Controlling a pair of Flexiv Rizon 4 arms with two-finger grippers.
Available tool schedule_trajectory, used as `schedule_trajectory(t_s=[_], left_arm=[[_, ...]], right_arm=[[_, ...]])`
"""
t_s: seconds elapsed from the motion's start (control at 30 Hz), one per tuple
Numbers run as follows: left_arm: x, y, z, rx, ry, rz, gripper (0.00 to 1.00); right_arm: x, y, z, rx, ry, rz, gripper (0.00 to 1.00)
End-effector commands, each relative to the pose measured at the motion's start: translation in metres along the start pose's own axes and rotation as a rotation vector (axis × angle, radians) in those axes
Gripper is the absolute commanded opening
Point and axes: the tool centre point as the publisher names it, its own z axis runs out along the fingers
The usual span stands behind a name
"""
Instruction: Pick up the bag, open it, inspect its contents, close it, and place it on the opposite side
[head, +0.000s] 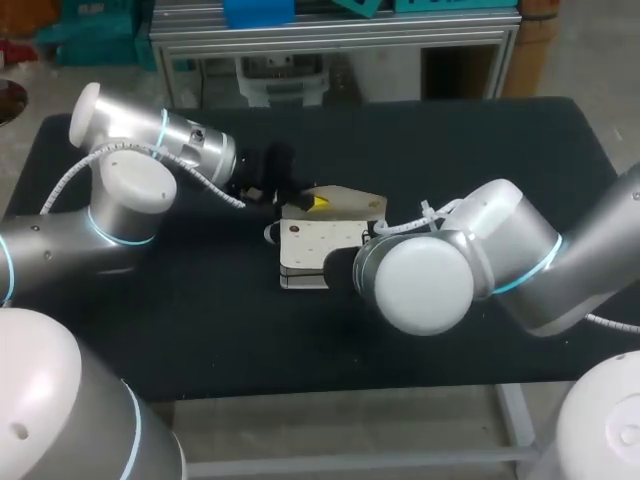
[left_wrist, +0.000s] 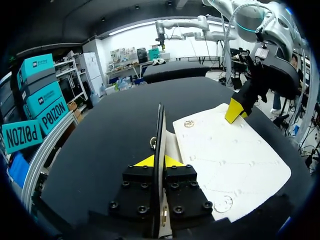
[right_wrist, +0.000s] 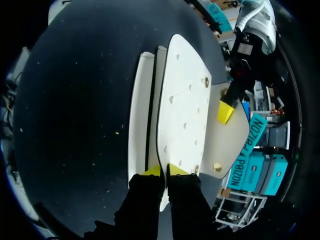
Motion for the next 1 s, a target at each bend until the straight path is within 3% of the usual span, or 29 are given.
schedule_trajectory(t_s=[0.03, 0.23, 0.47, 0.5, 0.53, 0.7, 0.83, 0.87, 0.93, 1.0], left_arm=[[0.027, -0.002, -0.005, 0.022, -0.053, 0.082, 0.00], [0.050, -0.001, 0.000, 0.012, -0.077, 0.185, 0.00], [0.059, -0.001, -0.003, -0.005, -0.100, 0.208, 0.00], [0.058, -0.002, -0.004, -0.010, -0.111, 0.210, 0.09], [0.058, -0.005, -0.008, -0.007, -0.115, 0.209, 0.38], [0.054, -0.017, -0.021, 0.005, -0.146, 0.212, 0.72], [0.051, -0.025, -0.028, 0.019, -0.151, 0.219, 0.70], [0.051, -0.026, -0.029, 0.021, -0.153, 0.219, 0.66], [0.050, -0.029, -0.030, 0.016, -0.159, 0.228, 0.49], [0.048, -0.030, -0.029, 0.001, -0.157, 0.237, 0.43]], right_arm=[[0.004, -0.002, 0.004, -0.010, -0.333, 0.000, 0.00], [0.004, -0.002, 0.004, -0.010, -0.333, 0.000, 0.00], [0.004, -0.002, 0.004, -0.010, -0.333, 0.000, 0.00], [0.004, -0.002, 0.004, -0.010, -0.333, 0.000, 0.00], [0.004, -0.002, 0.004, -0.010, -0.333, 0.000, 0.00], [0.004, -0.002, 0.004, -0.010, -0.333, 0.000, 0.00], [0.004, -0.002, 0.004, -0.010, -0.333, 0.000, 0.00], [0.004, -0.002, 0.004, -0.010, -0.333, 0.000, 0.00], [0.004, -0.002, 0.004, -0.010, -0.333, 0.000, 0.00], [0.004, -0.002, 0.004, -0.010, -0.333, 0.000, 0.00]])
